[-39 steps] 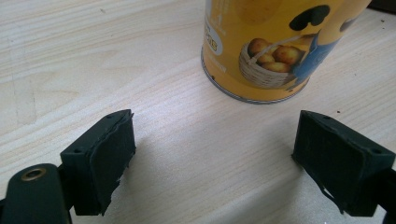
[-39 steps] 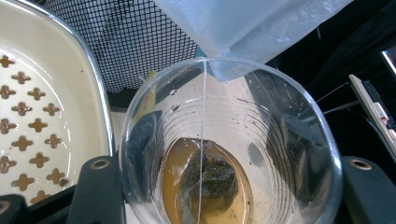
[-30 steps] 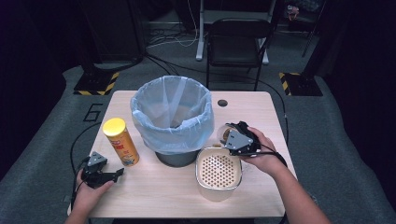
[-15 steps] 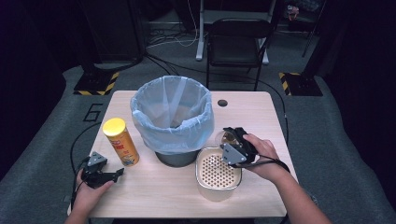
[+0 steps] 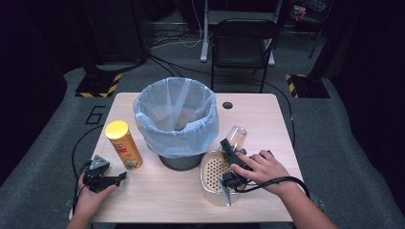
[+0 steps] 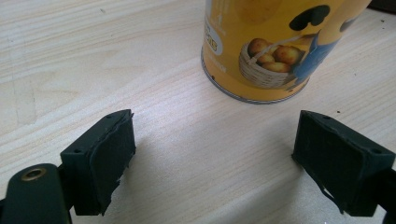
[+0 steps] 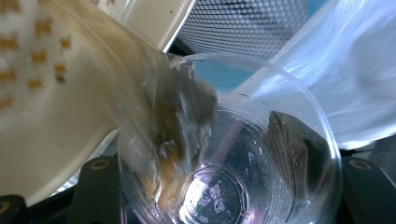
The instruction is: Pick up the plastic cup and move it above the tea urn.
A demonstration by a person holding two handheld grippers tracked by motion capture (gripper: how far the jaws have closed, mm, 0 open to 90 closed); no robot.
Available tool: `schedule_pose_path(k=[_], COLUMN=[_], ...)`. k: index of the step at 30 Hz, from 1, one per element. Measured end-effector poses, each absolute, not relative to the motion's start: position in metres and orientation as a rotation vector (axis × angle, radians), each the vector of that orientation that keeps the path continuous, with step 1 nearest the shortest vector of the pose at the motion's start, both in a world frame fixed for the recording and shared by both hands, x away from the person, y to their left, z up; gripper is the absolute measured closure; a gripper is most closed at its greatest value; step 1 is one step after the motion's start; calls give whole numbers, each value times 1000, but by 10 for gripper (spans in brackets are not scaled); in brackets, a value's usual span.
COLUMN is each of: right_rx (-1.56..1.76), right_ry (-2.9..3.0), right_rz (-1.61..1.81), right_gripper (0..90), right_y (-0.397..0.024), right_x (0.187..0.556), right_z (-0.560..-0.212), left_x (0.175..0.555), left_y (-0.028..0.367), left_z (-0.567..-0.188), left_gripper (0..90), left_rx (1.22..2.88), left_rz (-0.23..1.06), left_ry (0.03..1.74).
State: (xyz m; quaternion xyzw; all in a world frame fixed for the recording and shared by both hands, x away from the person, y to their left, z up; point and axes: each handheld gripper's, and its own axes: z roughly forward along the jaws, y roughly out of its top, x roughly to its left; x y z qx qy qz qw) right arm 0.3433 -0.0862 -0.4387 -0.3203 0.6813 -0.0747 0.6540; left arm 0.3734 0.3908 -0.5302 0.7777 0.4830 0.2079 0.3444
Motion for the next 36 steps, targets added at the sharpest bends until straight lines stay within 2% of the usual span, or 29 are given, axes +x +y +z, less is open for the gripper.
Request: schedule_pose_path(k=[5,16,36], right_rx=[-747,-742,-743], right_ry=[1487,1423,1508], right_rz=[-197,-116,-118], right_gripper=[364,363,363], right_y=[-87,-79,-82], right_x=[340,335,332], right_z=[-442,-419,-409], left_x=[373,373,373], left_y=[391,391,391], left_z=[-530,-530,-530], left_gripper=[126,126,126], left_rx=[2021,2021,2020], left_rz=[540,540,541], left_ry=[1253,1253,1254])
